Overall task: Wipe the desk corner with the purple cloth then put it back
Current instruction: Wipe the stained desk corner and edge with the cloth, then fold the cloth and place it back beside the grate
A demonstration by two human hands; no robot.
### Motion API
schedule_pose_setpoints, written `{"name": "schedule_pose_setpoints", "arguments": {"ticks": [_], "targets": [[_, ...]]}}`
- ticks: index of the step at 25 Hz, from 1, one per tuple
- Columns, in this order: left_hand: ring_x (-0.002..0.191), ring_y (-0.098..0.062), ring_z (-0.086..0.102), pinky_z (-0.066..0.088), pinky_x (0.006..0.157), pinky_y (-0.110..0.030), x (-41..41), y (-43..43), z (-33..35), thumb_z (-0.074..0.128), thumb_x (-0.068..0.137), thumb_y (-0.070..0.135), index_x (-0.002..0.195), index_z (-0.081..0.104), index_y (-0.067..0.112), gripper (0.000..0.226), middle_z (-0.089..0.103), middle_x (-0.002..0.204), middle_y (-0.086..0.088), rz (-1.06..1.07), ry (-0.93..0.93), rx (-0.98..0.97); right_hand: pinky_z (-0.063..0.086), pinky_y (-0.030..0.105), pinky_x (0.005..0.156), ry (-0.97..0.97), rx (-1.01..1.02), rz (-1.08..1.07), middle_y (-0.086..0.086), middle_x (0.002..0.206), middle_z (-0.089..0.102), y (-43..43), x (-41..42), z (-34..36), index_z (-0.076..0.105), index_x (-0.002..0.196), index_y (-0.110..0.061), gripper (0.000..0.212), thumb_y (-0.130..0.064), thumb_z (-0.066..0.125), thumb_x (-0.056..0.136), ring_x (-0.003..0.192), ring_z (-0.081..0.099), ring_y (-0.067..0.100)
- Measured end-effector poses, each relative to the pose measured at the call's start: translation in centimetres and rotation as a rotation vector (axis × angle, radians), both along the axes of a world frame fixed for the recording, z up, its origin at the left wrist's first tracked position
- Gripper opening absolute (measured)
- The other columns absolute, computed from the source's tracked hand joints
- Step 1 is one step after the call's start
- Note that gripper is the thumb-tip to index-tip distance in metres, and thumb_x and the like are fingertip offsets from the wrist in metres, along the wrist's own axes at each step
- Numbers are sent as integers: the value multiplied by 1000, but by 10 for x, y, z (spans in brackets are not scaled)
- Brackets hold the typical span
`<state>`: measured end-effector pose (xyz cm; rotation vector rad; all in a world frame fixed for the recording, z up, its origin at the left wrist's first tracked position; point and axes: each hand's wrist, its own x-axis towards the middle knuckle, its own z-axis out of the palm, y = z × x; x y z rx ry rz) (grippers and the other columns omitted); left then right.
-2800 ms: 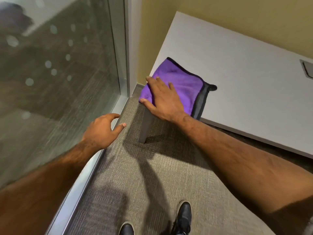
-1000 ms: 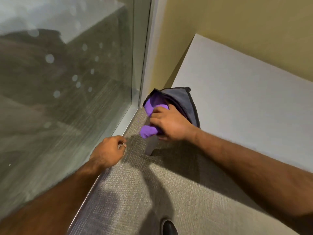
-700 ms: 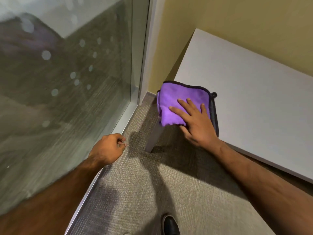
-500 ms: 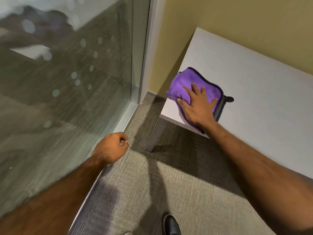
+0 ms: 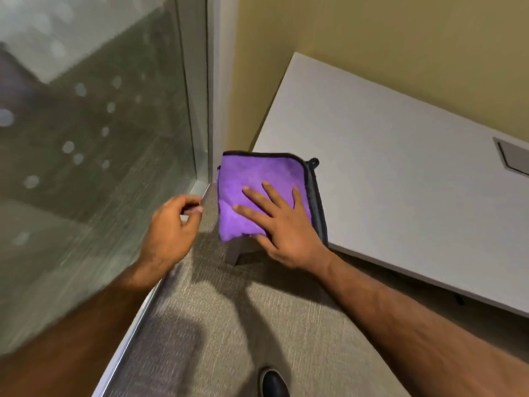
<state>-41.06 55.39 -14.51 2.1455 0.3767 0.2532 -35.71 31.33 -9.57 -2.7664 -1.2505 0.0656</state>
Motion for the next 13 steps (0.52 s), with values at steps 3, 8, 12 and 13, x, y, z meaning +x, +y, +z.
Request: {"name": "schedule_pose_setpoints", "arguments": {"ticks": [3, 8, 12, 13], "targets": [[82, 8, 60, 41, 66, -2, 34, -30, 46, 58, 88, 37, 106, 67, 24, 24, 68, 102, 5, 9, -156, -64, 5, 73, 113, 15, 17, -166, -6, 165, 16, -49, -4, -4, 29, 149, -42, 52, -47, 37, 98, 153, 5, 25], [84, -7, 59, 44, 72, -20, 68, -84, 79, 61, 89, 42, 115, 66, 15, 37, 65, 111, -2, -164, -10, 79, 3, 73, 114, 81, 89, -578, -4, 163, 23, -30, 44, -1, 34, 148, -35, 54, -57, 29, 99, 152, 11, 28], [104, -25, 62, 45, 81, -31, 89, -94, 84, 57, 90, 47, 123, 61, 10, 49, 65, 120, -10, -56, 121, 124, -2, 76, 112, 132, 74, -513, -4, 164, 19, 2, 70, 8, 32, 149, -32, 55, -56, 28, 100, 152, 6, 31], [104, -26, 63, 45, 82, -32, 92, -91, 84, 57, 90, 46, 121, 63, 9, 48, 67, 119, -11, -23, 132, 124, -2, 75, 112, 154, 78, -431, -5, 164, 18, 2, 67, 10, 31, 150, -33, 55, -56, 29, 100, 152, 5, 30]]}}
